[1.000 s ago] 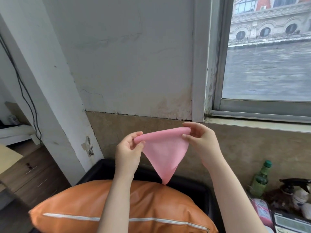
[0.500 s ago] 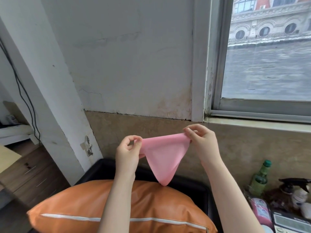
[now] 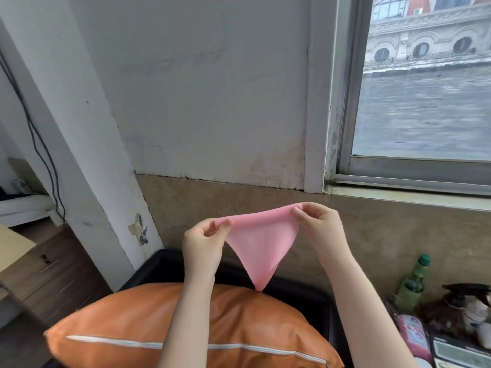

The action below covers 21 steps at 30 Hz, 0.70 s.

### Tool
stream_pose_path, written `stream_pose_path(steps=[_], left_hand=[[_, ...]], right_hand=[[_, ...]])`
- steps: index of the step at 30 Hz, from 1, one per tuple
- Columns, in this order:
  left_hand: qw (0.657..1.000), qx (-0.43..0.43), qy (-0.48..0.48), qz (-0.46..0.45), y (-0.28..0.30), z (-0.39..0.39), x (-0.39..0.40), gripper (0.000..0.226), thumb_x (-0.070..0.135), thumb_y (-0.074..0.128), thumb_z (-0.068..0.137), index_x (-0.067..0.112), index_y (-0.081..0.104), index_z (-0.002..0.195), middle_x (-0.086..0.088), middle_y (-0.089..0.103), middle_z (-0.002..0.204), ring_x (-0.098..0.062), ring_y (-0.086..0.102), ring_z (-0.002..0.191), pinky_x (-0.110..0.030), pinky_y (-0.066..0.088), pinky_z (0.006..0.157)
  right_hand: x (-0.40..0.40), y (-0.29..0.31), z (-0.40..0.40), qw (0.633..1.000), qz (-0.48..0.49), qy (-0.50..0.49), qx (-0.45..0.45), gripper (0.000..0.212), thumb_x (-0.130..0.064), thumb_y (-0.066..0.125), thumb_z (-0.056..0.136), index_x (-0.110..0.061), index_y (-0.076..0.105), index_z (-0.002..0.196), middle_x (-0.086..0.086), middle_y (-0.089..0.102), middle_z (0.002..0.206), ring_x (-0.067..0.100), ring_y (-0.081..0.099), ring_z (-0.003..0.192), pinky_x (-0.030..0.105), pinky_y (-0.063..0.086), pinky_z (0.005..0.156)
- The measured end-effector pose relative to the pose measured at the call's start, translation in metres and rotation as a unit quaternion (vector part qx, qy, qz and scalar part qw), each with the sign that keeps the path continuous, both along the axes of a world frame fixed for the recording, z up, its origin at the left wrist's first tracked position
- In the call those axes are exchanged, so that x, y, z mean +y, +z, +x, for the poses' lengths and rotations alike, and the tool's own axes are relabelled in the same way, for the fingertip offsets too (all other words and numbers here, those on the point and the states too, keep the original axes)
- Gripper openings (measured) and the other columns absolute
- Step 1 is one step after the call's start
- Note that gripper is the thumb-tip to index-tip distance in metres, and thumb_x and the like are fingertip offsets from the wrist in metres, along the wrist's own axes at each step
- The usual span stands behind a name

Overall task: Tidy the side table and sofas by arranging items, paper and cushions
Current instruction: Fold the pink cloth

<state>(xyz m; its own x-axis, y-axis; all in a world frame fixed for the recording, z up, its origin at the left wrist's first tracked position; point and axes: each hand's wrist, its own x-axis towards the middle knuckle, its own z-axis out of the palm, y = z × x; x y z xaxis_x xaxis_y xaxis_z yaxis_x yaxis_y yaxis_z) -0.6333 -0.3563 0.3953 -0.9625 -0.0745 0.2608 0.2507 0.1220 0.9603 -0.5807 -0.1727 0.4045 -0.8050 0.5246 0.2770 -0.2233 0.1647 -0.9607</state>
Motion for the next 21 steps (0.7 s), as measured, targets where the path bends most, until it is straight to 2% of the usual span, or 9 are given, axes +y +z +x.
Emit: stream_pose_path(steps=[4, 8, 11, 15, 18, 21], left_hand=[[1.0, 0.004, 0.002, -0.001, -0.001, 0.002, 0.002, 0.016, 0.017, 0.066, 0.087, 0.022, 0.067, 0.072, 0.004, 0.068, 0.069, -0.012, 0.061, 0.069, -0.033, 0.051, 0.074], [0.999, -0.014, 0.006, 0.037, 0.001, 0.0, 0.001, 0.013, 0.015, 0.065, 0.088, 0.016, 0.064, 0.075, 0.0, 0.067, 0.074, -0.013, 0.06, 0.072, -0.031, 0.049, 0.074], [0.993, -0.06, -0.024, 0.099, 0.005, 0.0, 0.001, 0.012, 0.012, 0.062, 0.09, 0.012, 0.064, 0.078, 0.001, 0.064, 0.075, -0.012, 0.057, 0.073, -0.027, 0.048, 0.072], [0.956, -0.159, -0.109, 0.223, 0.01, 0.001, 0.0, 0.012, 0.013, 0.055, 0.093, 0.012, 0.065, 0.086, 0.002, 0.065, 0.079, -0.011, 0.06, 0.075, -0.024, 0.045, 0.071], [0.949, -0.165, -0.115, 0.244, 0.01, 0.001, 0.0, 0.012, 0.012, 0.054, 0.093, 0.011, 0.065, 0.089, 0.0, 0.066, 0.081, -0.012, 0.06, 0.077, -0.025, 0.046, 0.074], [0.948, -0.168, -0.103, 0.251, 0.011, 0.002, 0.002, 0.01, 0.011, 0.055, 0.093, 0.011, 0.065, 0.089, -0.002, 0.065, 0.083, -0.013, 0.06, 0.079, -0.024, 0.046, 0.075]], right_hand=[[-0.003, -0.001, -0.003, 1.0, 0.003, 0.008, -0.03, 0.016, -0.008, 0.056, 0.091, -0.01, 0.069, 0.083, -0.002, 0.063, 0.075, 0.006, 0.053, 0.072, 0.018, 0.041, 0.064], [-0.003, -0.001, -0.002, 0.999, -0.017, 0.025, -0.019, 0.022, -0.005, 0.059, 0.088, -0.022, 0.068, 0.099, -0.005, 0.068, 0.093, 0.005, 0.06, 0.09, 0.016, 0.044, 0.075], [-0.003, -0.001, -0.001, 1.0, -0.017, 0.007, -0.002, 0.024, -0.004, 0.062, 0.085, -0.027, 0.067, 0.091, -0.005, 0.068, 0.09, 0.006, 0.06, 0.086, 0.017, 0.045, 0.074], [-0.003, 0.001, -0.001, 0.999, -0.024, -0.028, 0.021, 0.017, -0.008, 0.068, 0.083, -0.024, 0.064, 0.079, -0.003, 0.067, 0.077, 0.008, 0.06, 0.073, 0.02, 0.046, 0.066], [-0.002, 0.001, -0.002, 0.996, -0.051, -0.063, 0.032, 0.018, -0.008, 0.075, 0.076, -0.019, 0.06, 0.079, -0.001, 0.066, 0.073, 0.006, 0.06, 0.067, 0.019, 0.044, 0.062], [-0.005, 0.0, -0.002, 0.993, -0.072, -0.081, 0.053, 0.018, -0.004, 0.075, 0.074, -0.017, 0.063, 0.071, -0.003, 0.064, 0.067, -0.001, 0.058, 0.06, 0.013, 0.046, 0.06]])
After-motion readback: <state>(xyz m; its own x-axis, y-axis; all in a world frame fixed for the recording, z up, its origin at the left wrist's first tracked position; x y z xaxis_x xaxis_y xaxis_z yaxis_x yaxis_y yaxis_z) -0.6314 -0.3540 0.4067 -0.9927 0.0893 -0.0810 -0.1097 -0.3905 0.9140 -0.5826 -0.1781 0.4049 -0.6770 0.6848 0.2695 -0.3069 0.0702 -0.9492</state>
